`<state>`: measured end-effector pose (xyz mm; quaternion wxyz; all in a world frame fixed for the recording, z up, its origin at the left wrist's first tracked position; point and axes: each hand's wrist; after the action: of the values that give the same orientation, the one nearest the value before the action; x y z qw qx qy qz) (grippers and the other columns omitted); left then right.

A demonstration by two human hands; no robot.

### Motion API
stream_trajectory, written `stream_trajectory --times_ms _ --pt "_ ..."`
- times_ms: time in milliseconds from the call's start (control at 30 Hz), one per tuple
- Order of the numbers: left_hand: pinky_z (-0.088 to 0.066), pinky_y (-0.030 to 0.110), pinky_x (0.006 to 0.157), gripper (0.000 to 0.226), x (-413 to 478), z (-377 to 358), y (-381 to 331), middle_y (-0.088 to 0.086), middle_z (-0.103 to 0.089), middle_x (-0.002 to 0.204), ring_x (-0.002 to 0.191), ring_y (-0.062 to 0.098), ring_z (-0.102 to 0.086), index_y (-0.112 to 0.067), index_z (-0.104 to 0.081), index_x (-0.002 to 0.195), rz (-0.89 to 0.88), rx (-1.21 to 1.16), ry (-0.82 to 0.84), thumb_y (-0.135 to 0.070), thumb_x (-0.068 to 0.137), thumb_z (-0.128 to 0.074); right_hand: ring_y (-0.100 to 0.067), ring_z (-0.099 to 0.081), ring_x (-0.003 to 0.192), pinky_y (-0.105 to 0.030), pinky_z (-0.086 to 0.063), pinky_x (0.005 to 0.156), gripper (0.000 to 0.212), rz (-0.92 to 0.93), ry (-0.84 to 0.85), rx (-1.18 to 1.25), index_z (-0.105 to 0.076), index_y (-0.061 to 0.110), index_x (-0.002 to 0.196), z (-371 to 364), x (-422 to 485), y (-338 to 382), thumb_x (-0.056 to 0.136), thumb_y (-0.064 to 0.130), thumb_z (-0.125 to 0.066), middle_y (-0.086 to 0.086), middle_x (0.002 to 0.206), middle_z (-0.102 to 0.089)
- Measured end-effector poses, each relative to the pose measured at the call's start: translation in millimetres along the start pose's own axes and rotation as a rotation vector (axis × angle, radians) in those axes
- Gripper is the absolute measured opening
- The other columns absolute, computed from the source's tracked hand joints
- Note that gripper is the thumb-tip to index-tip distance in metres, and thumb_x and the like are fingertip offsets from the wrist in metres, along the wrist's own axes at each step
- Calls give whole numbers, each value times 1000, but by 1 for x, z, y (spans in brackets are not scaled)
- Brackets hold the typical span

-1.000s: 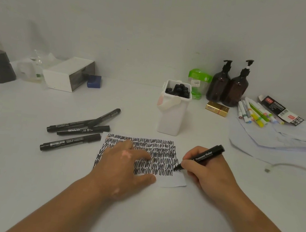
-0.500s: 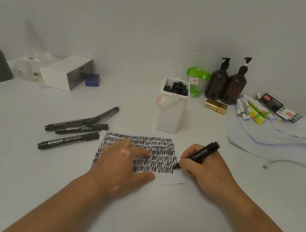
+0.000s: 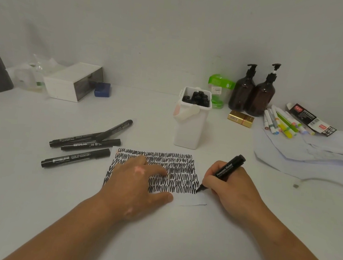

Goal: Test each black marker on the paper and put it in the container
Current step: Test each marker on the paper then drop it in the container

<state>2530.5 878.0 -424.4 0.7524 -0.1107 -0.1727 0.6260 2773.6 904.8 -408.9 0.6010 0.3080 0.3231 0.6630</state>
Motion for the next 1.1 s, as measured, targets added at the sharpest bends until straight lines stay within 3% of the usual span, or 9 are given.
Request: stream_trajectory --times_ms 133,267,400,533,600,667,867,967,1100 --pt "-43 35 93 62 -1 1 -2 -13 -45 92 95 13 -45 -49 -56 124 5 4 9 -81 71 -58 1 -52 51 -17 -36 51 6 -15 -29 12 -67 25 75 0 1 -1 81 26 -70 16 55 -61" --pt "-42 34 91 62 -1 3 -4 -13 -45 92 93 13 -43 -49 -56 124 16 13 20 -81 71 -58 2 -51 52 -19 -34 52 13 -16 24 -1 -64 24 71 0 -1 2 67 36 -62 17 55 -60" --pt "-42 34 94 62 -3 5 -6 -13 -46 95 96 12 -44 -46 -54 128 25 1 26 -77 74 -59 -1 -47 46 -24 -35 55 7 -13 -58 137 -65 22 70 2 1 0 75 26 -67 13 50 -56" --pt "-40 22 89 39 -3 12 -8 -11 -50 103 98 6 -46 -39 -50 128 14 -226 -68 -31 91 -61 -14 -39 48 -26 -32 43 14 -52 -90 539 -60 22 69 10 3 0 78 18 -70 -2 55 -46" --pt "-39 14 70 47 -1 15 -7 -14 -53 103 82 1 -47 -40 -48 120 28 -412 -67 -3 90 -49 -16 -39 48 -24 -33 42 20 -32 -84 595 -62 20 71 11 3 0 86 12 -72 -4 55 -47" --pt "-45 15 61 56 -1 17 -7 -19 -60 103 73 4 -53 -42 -47 116 51 -537 -63 7 89 -44 -16 -37 47 -25 -32 41 19 2 -60 630 -66 17 73 11 3 1 88 7 -74 -3 53 -45" --pt "-61 39 79 40 1 19 -8 -16 -74 105 86 12 -73 -37 -64 107 154 -829 -110 -10 81 -77 -18 -50 55 -28 -41 47 13 22 58 861 -77 8 89 11 -2 9 76 10 -73 -11 64 -55" --pt "-59 33 84 24 1 19 -7 -17 -76 98 88 8 -74 -35 -75 93 116 -814 -72 -16 80 -81 -22 -50 51 -30 -44 45 7 -6 87 951 -72 11 78 11 -4 13 73 11 -67 -15 63 -58" --pt "-55 25 88 28 -1 18 -8 -18 -76 95 91 2 -71 -42 -74 100 9 -730 -56 -19 85 -77 -22 -52 48 -28 -45 44 7 56 84 890 -69 14 73 9 -7 16 78 15 -64 -16 62 -61"
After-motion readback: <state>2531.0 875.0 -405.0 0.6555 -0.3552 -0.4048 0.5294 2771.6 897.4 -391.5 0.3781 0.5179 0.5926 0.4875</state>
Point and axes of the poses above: each hand's wrist, its own x-axis towards the middle knuckle, its own z-axis out of the back of the hand, y = z × x
